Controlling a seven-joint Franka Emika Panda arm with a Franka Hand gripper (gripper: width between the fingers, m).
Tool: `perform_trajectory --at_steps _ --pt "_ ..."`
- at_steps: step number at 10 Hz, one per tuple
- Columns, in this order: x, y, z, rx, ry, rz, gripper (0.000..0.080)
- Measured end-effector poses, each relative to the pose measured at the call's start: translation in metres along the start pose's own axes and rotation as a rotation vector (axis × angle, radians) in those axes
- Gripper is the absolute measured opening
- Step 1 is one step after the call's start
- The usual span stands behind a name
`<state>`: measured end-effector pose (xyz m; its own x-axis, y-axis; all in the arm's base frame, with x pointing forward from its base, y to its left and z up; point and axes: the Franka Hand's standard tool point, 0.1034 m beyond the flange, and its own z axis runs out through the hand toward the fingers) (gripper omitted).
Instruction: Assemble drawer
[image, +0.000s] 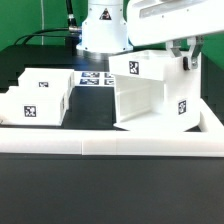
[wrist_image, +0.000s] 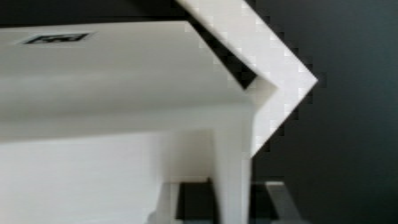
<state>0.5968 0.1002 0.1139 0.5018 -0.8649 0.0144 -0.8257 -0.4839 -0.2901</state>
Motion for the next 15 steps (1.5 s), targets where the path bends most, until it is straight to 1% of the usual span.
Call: perform_trajectory --at_steps 1,2,3,4,5,6,8,9,10,12,13,14,15 --pt "0.001 0.003 0.003 0.005 -0.008 0.095 0.0045" --pt "0.006 0.002 0.004 0.021 -0.002 0.196 0.0048" --pt "0.01 0.002 0.005 0.031 0.005 0.247 0.0048" --pt "0.01 0.0 0.005 0.043 0.011 0.28 0.0051" --pt "0.009 -0.003 0.003 0.054 0.0 0.392 0.0054" --pt "0.008 -0.003 0.003 0.056 -0.007 0.442 0.0054" --pt "0.007 0.0 0.004 0.059 -0.032 0.637 0.0054" --pt "0.008 -0.001 0.008 0.056 -0.035 0.646 0.0054" --pt "0.01 -0.007 0.012 0.049 -0.046 0.647 0.0054" --pt "0.011 -0.023 0.016 0.057 -0.053 0.623 0.0054" --pt "0.012 -0.029 0.019 0.051 -0.059 0.602 0.0055" --pt "0.016 -0.033 0.02 0.05 -0.061 0.588 0.0055" --pt "0.02 -0.039 0.022 0.059 -0.058 0.566 0.0057"
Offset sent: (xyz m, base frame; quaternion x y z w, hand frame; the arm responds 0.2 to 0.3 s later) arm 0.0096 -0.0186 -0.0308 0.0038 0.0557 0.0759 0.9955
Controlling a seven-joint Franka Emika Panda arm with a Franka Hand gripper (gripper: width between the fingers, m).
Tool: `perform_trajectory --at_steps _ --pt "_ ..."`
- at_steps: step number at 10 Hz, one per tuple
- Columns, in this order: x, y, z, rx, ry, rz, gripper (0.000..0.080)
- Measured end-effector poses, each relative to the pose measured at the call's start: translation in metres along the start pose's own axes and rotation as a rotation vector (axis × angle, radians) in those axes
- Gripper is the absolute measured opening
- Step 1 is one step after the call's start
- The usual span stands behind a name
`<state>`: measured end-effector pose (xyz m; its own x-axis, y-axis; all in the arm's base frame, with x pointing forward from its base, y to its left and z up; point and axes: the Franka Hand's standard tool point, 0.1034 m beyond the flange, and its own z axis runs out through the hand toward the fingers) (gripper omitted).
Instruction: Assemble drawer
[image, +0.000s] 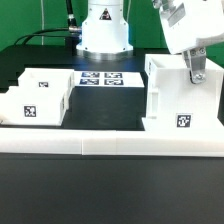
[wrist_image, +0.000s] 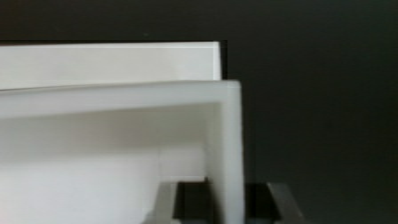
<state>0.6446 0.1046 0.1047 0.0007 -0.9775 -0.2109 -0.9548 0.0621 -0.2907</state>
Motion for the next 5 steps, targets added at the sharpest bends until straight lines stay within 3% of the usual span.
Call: perform_trajectory --at_steps 4,5 --pt "0.0 -0.0005 0.0015 -0.008 -0.003 0.007 0.0061" --pt "-0.0002 -0.0004 0.0017 -0.008 -0.003 0.005 0.0228"
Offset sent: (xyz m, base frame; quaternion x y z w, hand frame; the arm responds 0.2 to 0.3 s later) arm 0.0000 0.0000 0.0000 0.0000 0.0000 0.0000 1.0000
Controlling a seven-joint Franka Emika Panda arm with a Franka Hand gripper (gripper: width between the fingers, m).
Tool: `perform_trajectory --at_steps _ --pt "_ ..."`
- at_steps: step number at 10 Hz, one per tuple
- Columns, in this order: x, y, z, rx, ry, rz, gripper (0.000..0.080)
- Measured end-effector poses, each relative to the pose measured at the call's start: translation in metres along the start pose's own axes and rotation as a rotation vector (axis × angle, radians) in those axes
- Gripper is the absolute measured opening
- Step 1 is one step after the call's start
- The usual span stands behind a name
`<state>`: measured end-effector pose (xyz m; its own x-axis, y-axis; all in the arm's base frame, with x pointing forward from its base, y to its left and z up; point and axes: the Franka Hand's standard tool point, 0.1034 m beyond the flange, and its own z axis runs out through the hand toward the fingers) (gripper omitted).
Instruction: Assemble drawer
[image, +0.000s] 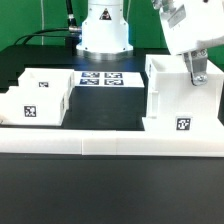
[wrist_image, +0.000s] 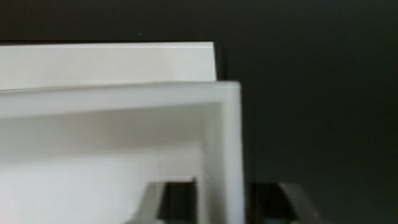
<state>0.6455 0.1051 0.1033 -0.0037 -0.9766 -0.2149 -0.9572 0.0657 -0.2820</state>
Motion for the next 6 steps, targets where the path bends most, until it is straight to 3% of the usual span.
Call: perform_trajectory --at_steps 1,2,3,4,6 --pt "-0.0002 -0.0015 -0.0011 0.005 0.0 -0.002 0.0228" --pt "-0.0002 -0.0036 -0.0023 0.014 0.002 -0.005 0.044" --pt "-0.0003 -0.0058 -0.0038 0.022 0.004 -0.009 0.057" --pt "-0.0004 -0.0067 -0.0044 0.025 0.004 -0.013 0.0627" --pt "-0.0006 -0.0075 -0.0047 0.029 0.005 -0.019 0.0645"
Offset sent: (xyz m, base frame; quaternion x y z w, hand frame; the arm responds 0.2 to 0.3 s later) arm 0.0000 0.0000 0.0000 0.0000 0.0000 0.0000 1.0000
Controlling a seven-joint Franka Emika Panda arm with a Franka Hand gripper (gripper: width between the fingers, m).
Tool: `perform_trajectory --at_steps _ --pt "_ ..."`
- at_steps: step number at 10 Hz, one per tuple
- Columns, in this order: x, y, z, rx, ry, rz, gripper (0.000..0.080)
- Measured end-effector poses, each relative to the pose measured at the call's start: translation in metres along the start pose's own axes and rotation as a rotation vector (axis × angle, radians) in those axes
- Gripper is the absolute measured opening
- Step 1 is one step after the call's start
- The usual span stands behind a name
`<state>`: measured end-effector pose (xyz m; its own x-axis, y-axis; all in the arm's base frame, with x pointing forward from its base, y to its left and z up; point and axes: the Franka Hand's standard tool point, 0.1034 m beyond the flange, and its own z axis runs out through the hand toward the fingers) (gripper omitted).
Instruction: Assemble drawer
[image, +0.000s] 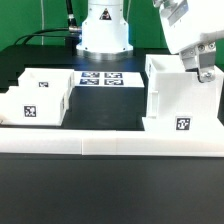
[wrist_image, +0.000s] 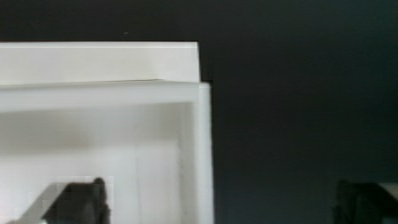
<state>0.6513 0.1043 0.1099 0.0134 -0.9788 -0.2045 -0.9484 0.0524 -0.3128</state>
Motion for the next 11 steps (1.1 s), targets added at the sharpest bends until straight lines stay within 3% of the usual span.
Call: perform_trajectory --at_steps 1,2,3,5,9,10,11 --pt "0.0 0.0 0.0 0.001 0.0 -0.003 0.0645" --pt "-0.001 0.002 -0.002 -0.019 -0.008 -0.074 0.0645" --pt "-0.003 0.005 -0.014 -0.062 -0.041 -0.174 0.0648" --pt "-0.015 0.011 -0.03 -0.116 -0.084 -0.325 0.0648" --pt "-0.015 0.014 -0.031 -0.112 -0.089 -0.443 0.0648" --pt "-0.012 0.02 -0.032 -0.163 -0.101 -0.61 0.0648" --pt "-0.004 0.024 -0.037 -0.239 -0.115 -0.759 0.0648"
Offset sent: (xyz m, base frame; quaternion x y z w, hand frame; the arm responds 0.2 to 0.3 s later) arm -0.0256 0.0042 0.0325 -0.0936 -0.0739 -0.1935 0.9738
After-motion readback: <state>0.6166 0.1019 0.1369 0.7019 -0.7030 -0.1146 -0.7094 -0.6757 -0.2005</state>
